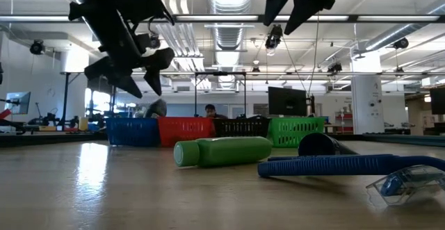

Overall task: Pick & Place Travel size toiletries
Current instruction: Put the shave cream into the green basket

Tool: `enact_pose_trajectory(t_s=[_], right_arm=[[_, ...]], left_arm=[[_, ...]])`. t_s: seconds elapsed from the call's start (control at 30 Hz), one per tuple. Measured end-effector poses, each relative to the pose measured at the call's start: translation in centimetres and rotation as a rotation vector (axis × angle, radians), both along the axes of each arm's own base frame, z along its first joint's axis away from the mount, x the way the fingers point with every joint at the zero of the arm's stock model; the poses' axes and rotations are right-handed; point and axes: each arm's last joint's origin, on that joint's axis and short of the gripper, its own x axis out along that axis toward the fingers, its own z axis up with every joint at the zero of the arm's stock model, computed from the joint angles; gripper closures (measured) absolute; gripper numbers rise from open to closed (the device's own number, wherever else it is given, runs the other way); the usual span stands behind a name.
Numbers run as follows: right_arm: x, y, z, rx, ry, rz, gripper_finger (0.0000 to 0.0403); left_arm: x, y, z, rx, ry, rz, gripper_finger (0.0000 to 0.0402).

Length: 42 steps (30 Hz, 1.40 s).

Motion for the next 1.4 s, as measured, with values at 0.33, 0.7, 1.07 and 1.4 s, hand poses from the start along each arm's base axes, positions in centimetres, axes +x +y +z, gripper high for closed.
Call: enact_pose_trajectory(t_s=[0.33, 0.7, 1.07, 1.4], right_arm=[[-0.2, 0.2, -0.2, 0.076, 0.044, 0.045, 0.0049], [-2.7, 5.4, -7.6, 0.31, 0.375, 0.531, 0.0078], [-3.4, 10.7, -11.6, -0.032, 0.275, 1.204, 0.0095], [-1.4, 11.7, -15.2, -0.048, 0.292, 1.393, 0.0067]], left_arm=[[-0.6, -0.6, 1.7, -0.026, 0.036, -0.219, 0.0151], [-2.1, -7.1, 3.4, -0.218, -0.018, -1.021, 0.0151], [-3.2, -11.0, 2.7, -0.258, -0.013, -1.088, 0.0152], [-3.1, -10.9, 2.8, -0.249, -0.025, -1.037, 0.0152]])
